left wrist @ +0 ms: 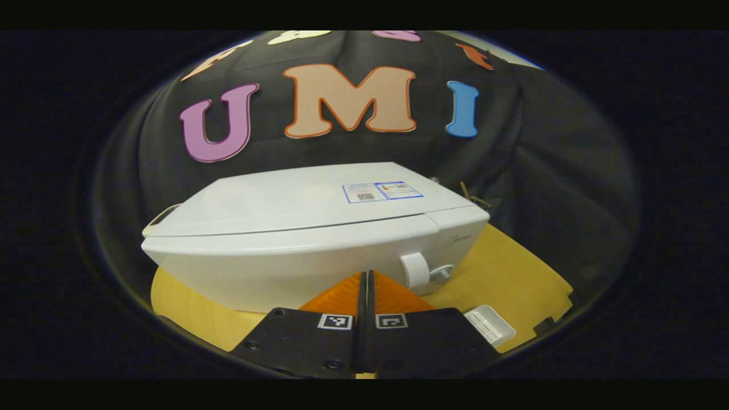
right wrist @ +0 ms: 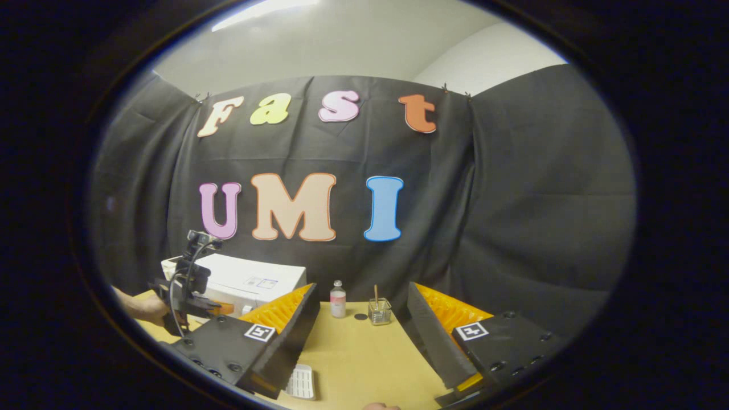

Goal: Open the microwave oven with the left hand, put the food in, and close the microwave oven.

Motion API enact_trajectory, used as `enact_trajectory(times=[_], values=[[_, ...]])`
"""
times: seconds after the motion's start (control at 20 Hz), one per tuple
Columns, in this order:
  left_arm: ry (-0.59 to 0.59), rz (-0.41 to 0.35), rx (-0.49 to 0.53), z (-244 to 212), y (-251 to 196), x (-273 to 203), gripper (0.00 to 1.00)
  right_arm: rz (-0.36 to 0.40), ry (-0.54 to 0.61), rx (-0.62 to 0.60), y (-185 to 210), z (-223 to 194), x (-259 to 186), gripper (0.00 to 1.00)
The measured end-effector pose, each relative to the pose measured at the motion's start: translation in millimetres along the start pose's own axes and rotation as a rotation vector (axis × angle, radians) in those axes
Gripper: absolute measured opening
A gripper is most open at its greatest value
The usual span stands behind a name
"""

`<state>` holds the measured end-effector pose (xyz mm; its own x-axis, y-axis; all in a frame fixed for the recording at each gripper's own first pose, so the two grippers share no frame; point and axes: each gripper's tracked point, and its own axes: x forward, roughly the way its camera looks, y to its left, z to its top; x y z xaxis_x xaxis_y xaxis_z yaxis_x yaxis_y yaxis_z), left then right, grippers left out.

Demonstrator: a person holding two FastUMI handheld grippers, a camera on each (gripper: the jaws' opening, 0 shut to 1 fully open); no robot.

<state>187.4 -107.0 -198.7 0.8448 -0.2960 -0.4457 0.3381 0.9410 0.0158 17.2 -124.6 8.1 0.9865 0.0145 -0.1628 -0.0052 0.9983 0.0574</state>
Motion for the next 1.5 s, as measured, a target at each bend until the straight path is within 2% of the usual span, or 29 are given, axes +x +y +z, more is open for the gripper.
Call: enact_trajectory(times=[0.1,0.3,0.65,0.9,0.95,1.0,1.05,1.1,1.2,1.45,1.5], values=[[-0.033,-0.007,0.015,0,-1,-28,0.0,0.002,0.014,0.013,5,-3,0,0.96],[-0.152,0.005,-0.032,10,-3,-93,0.0,0.023,0.011,0.025,15,-2,6,0.97],[-0.24,0.061,-0.097,14,14,-186,0.0,0.096,0.024,0.012,47,-13,19,0.99],[-0.313,0.164,-0.13,47,47,-224,0.0,0.17,0.043,0.0,80,-19,22,0.97],[-0.339,0.177,-0.124,58,52,-231,0.05,0.181,0.046,-0.004,84,-19,23,0.97],[-0.363,0.195,-0.116,67,58,-237,0.01,0.192,0.049,-0.011,89,-20,23,0.96],[-0.38,0.201,-0.112,74,61,-243,0.02,0.202,0.048,-0.016,93,-18,23,0.97],[-0.394,0.19,-0.11,80,61,-248,0.1,0.211,0.044,-0.018,97,-15,22,0.96],[-0.422,0.184,-0.086,95,62,-258,0.17,0.223,0.033,-0.019,103,-11,21,0.96],[-0.462,0.243,-0.016,107,70,-273,0.94,0.235,0.022,-0.025,109,-5,15,0.96],[-0.458,0.24,-0.018,106,68,-273,0.94,0.236,0.021,-0.028,109,-5,14,0.96]])
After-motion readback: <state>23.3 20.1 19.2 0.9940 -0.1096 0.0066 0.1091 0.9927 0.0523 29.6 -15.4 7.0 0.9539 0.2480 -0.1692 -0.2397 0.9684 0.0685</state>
